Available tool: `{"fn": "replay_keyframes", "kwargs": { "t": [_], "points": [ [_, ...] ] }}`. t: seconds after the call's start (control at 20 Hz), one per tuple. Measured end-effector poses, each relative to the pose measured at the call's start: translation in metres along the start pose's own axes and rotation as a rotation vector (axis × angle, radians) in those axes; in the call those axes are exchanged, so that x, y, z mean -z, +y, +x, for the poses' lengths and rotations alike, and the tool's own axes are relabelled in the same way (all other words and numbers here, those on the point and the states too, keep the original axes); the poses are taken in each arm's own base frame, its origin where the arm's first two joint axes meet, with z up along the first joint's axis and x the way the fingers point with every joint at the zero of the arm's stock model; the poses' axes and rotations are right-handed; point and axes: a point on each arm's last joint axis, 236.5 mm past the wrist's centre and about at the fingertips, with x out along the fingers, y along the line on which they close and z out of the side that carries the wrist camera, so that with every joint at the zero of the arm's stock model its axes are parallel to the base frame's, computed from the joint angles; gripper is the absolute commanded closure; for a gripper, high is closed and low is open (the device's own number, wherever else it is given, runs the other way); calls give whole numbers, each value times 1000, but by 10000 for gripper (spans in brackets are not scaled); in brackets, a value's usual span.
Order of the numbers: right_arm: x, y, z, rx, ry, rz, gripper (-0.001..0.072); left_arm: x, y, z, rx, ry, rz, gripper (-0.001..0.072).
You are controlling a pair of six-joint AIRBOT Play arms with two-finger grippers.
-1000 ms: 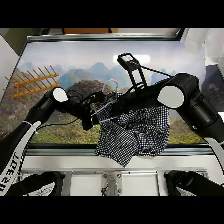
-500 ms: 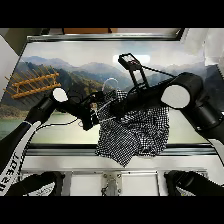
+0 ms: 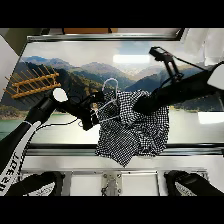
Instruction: Fold the clothes and pants, and hang the long-sleeved shirts on hangers.
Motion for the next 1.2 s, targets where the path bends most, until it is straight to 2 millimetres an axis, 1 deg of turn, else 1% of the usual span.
{"fn": "replay_keyframes", "kwargs": {
  "t": [0.2,0.35,0.45,0.55,0.7,0.8,0.9,1.0,1.1,1.2],
  "points": [
    [-11,-26,-20,1,-80,11,55,0,0,0,0,0,0,691],
    [-24,-43,-30,30,-151,-89,57,0,0,0,0,0,0,691],
    [-27,-66,-39,65,-181,-159,57,0,0,0,0,0,-1,692],
    [-23,-91,-45,50,-202,-203,57,0,0,0,0,0,-3,691],
    [-12,-128,-51,-66,-271,-244,57,0,0,0,1,1,-3,692],
    [-6,-149,-54,-143,-335,-309,57,0,0,0,2,1,-3,692],
    [2,-167,-49,-212,-384,-391,56,0,-1,0,3,2,-3,691],
    [8,-178,-39,-273,-417,-452,56,1,-1,0,6,3,-3,692],
    [15,-184,-25,-346,-435,-497,57,1,-3,0,11,5,-2,692],
    [20,-184,-10,-414,-444,-527,56,2,-4,0,17,8,-2,691]
  ]
}}
